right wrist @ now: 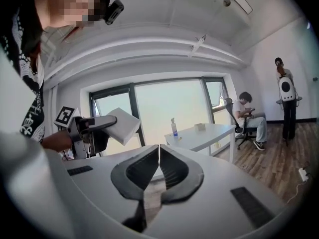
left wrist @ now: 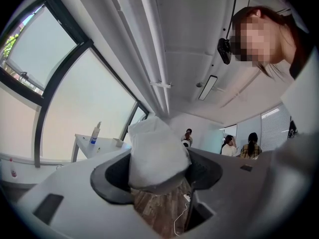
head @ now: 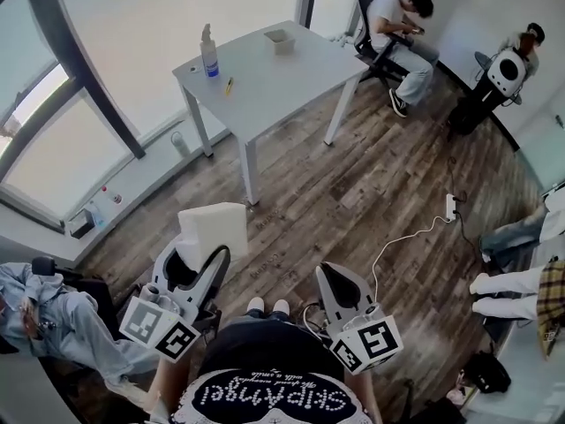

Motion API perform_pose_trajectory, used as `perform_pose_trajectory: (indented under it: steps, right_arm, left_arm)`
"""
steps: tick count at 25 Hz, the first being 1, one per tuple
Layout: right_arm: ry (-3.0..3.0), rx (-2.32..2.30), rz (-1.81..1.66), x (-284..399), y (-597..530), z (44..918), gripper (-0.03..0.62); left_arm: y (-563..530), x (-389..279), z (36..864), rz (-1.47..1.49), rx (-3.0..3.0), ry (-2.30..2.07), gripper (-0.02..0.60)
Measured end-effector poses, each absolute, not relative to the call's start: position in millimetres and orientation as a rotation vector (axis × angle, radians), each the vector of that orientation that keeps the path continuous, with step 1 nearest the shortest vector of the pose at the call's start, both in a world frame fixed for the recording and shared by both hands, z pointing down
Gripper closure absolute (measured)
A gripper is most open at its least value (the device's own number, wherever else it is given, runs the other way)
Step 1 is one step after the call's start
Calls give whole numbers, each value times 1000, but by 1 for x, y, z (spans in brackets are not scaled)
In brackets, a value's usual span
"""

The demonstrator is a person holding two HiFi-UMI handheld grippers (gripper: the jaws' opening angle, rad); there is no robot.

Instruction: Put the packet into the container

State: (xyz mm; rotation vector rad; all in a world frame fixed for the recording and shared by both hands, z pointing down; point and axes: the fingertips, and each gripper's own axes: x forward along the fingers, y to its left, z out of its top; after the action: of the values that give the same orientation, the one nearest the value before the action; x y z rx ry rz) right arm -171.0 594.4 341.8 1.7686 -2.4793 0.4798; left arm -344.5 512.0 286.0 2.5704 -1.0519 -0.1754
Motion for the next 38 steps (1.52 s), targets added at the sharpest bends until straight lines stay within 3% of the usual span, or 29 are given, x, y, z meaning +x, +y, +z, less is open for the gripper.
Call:
perform_pose_trajectory:
  steps: [18,38]
  right_arm:
    - [-2543,1764,525,-130,603,353,579]
    - [-2488,1809,543,-115,436,347,577]
  left_arm:
    - [511,-300,293,-165,2583,-1110,293]
    - [343,-255,276,-196,2652,-993,293]
